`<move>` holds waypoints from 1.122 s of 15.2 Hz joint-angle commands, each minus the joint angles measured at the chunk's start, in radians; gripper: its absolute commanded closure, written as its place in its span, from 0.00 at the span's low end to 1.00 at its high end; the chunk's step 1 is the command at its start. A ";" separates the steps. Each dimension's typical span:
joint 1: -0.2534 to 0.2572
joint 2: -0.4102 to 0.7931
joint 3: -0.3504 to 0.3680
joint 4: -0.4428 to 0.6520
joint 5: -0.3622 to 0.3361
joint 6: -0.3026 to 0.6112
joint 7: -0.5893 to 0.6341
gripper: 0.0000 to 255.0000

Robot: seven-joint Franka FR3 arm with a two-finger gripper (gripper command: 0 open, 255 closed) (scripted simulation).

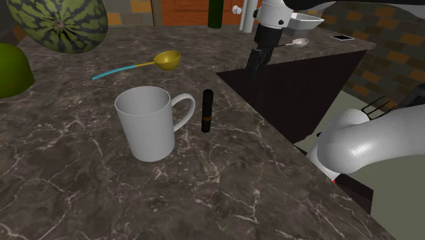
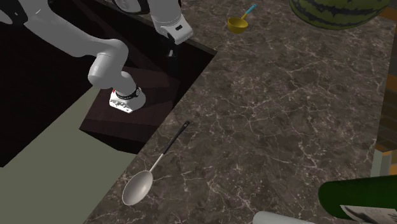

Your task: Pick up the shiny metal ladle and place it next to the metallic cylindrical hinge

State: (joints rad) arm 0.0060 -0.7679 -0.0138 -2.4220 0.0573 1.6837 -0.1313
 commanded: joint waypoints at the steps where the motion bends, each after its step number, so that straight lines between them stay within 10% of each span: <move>1: 0.000 0.000 0.000 0.000 0.000 0.000 0.000 0.00; 17: 0.060 0.112 -0.441 0.251 -0.286 -0.178 -0.837 0.00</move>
State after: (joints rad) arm 0.0588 -0.6716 -0.4272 -2.1962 -0.2132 1.5142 -0.9070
